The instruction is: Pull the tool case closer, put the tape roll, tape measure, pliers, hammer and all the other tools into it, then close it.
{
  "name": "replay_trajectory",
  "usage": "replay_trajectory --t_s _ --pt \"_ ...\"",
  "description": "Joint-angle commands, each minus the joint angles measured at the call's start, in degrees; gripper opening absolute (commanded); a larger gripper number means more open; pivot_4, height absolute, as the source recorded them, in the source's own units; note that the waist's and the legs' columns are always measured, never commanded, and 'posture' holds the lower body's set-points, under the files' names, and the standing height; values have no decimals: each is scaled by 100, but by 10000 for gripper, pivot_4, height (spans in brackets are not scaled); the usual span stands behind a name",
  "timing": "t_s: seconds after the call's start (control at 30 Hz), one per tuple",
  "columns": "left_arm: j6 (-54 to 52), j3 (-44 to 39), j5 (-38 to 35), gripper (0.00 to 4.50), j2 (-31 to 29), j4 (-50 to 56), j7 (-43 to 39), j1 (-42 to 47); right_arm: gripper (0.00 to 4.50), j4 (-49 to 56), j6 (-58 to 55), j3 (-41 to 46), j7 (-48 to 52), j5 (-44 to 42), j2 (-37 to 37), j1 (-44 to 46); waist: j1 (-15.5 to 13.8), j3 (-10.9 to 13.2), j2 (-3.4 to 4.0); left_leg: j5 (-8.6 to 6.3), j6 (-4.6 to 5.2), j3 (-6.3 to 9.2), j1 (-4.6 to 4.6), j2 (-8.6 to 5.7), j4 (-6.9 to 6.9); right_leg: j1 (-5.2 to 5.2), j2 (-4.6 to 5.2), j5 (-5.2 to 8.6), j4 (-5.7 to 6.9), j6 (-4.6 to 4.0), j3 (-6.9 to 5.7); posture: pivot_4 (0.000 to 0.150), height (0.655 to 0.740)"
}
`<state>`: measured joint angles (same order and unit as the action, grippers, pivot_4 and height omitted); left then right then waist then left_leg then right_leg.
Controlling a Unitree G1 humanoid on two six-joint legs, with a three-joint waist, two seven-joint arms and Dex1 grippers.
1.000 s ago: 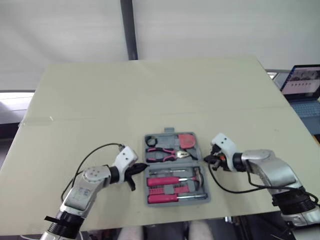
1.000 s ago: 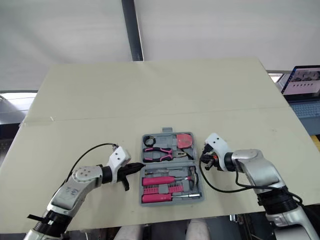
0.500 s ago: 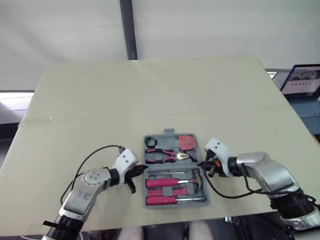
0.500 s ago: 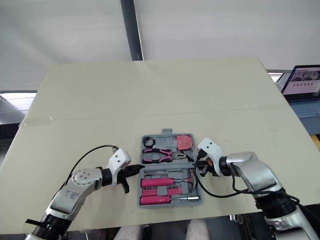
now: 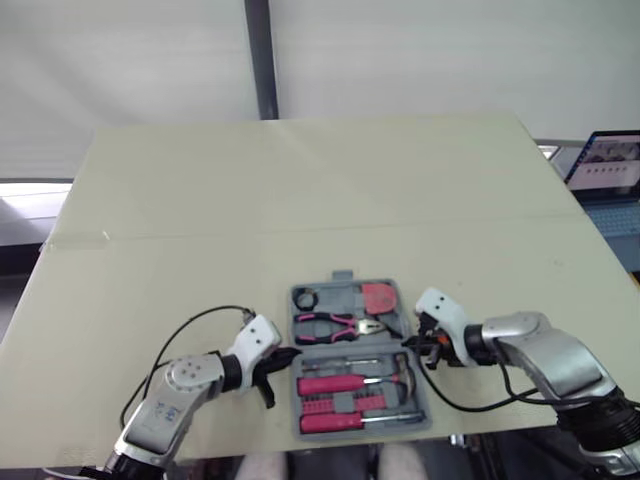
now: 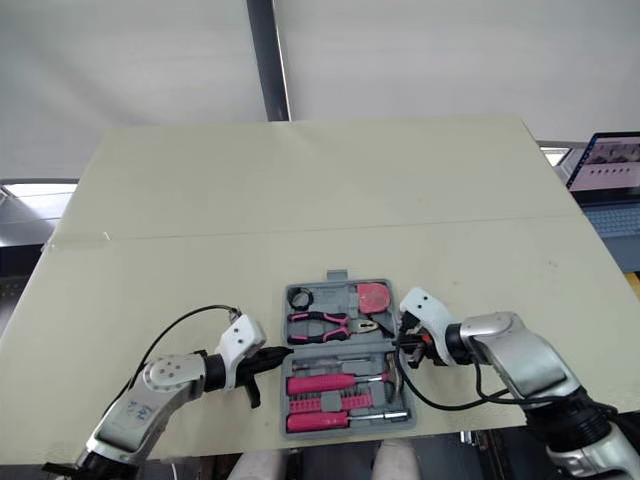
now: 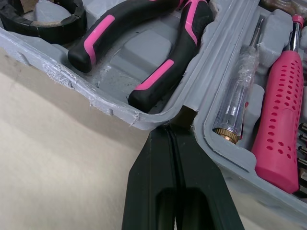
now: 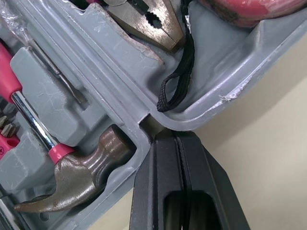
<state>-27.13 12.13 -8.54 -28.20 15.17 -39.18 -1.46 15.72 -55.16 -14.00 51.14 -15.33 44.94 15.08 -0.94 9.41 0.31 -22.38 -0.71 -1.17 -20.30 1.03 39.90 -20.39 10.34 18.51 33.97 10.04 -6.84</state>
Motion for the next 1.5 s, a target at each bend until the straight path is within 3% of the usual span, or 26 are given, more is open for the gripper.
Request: replay_trajectory --t_s 0.03,0.7,0.97,1.1,1.2,1.37,1.43,1.5 --pt "-89 176 30 356 -72 85 -71 -169 0 277 -97 -72 106 -195 16 -120 -11 0 0 0 0 0 0 0 0 0 0 0 0 0 0 1500 7400" --pt "-206 129 15 356 -191 240 -52 -297 0 241 -93 -93 100 -233 72 -157 -29 0 0 0 0 -1 0 0 0 0 0 0 -1 0 0 1500 7400" --pt "103 -600 -56 356 -704 370 -112 -564 0 -221 297 333 217 -183 515 -192 -28 1 1 0 0 -1 0 1 -1 0 0 0 -5 0 0 1500 7400" --pt "531 -1222 -553 356 -926 702 -505 -752 0 -429 319 766 368 -443 676 -127 -35 5 3 0 0 -3 -3 2 0 -1 0 0 -7 0 0 1500 7400" --pt "742 -1579 -1342 356 -1088 1279 -1240 -992 0 -561 246 1181 541 -798 669 27 -35 10 4 0 0 -3 -8 3 3 -4 0 0 -8 0 0 1500 7400" --pt "508 -1425 -1842 356 -1301 1871 -1663 -1238 0 -999 42 1486 594 -1307 259 378 -28 11 6 0 0 -2 -7 4 1 -4 0 0 -8 0 0 1500 7400" --pt "659 -1099 -1599 0 -1265 1864 -1634 -1261 5454 -1132 -73 1501 671 -1469 145 482 -36 14 11 0 0 -3 -7 4 0 -4 -1 0 -9 0 0 1500 7400" --pt "927 -740 -1255 0 -1234 1719 -1626 -1220 13776 -1242 -226 1531 744 -1665 26 594 -45 16 14 0 0 -4 -8 2 2 -3 0 0 -8 0 1 1500 7400"
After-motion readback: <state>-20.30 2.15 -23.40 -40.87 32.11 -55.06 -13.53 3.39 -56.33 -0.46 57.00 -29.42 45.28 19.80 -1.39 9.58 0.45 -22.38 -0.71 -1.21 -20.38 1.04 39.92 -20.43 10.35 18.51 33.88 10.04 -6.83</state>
